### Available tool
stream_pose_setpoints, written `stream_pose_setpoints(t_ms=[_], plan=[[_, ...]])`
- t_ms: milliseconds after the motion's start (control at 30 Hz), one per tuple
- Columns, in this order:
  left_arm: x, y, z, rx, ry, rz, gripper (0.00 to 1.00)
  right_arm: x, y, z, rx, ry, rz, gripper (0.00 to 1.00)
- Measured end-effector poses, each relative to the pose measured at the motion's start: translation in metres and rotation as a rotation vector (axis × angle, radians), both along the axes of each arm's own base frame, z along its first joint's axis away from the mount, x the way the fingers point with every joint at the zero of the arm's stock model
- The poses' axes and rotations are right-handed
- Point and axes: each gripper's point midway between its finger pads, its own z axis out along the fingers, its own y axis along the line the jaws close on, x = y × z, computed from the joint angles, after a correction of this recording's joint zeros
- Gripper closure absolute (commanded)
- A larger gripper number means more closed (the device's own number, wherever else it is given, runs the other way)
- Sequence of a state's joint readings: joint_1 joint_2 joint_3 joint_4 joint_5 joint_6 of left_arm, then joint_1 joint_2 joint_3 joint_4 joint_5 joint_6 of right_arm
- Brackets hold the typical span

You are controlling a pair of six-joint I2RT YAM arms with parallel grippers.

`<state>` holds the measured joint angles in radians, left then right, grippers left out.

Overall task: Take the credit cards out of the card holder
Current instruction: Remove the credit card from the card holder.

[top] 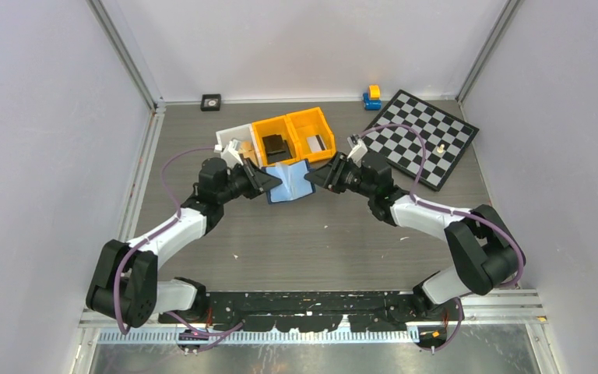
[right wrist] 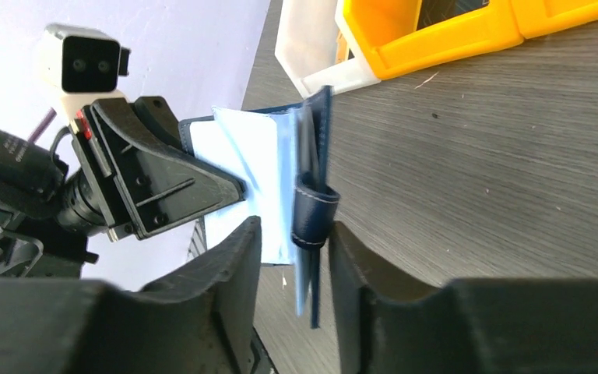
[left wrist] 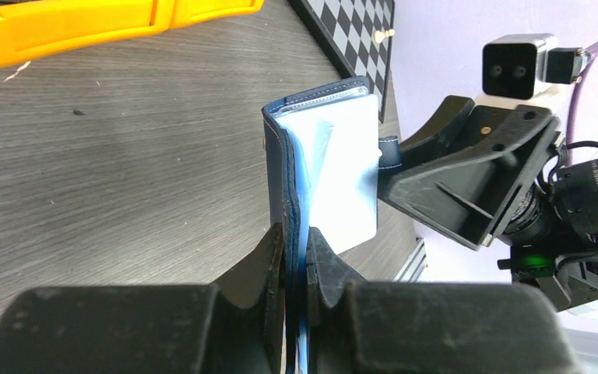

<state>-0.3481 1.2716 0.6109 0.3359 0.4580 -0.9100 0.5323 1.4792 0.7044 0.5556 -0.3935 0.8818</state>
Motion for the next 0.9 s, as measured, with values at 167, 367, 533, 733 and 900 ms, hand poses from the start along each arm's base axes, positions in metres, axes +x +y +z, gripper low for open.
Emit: stream_pose_setpoints(t_ms=[167,367,533,733,900], plan=[[0.002,0.001,0.005,-0.018,-0.010,0.004,1.00,0.001,-0.002,-0.001,0.006,0.014,-0.008,0.71],[0.002,-0.001,0.008,-0.036,-0.014,-0.004,0.86,0.000,0.000,-0.001,0.009,0.019,0.008,0.77],[0.001,-0.003,0.013,-0.048,-0.033,-0.021,0.59,0.002,0.007,-0.005,0.018,0.037,0.034,0.97],[0.000,-0.001,0.007,-0.033,-0.014,-0.018,0.50,-0.001,0.010,-0.008,0.029,0.057,0.055,0.98],[0.001,-0.002,-0.003,-0.023,0.014,-0.018,0.51,-0.001,0.011,-0.003,0.041,0.036,0.061,0.98]])
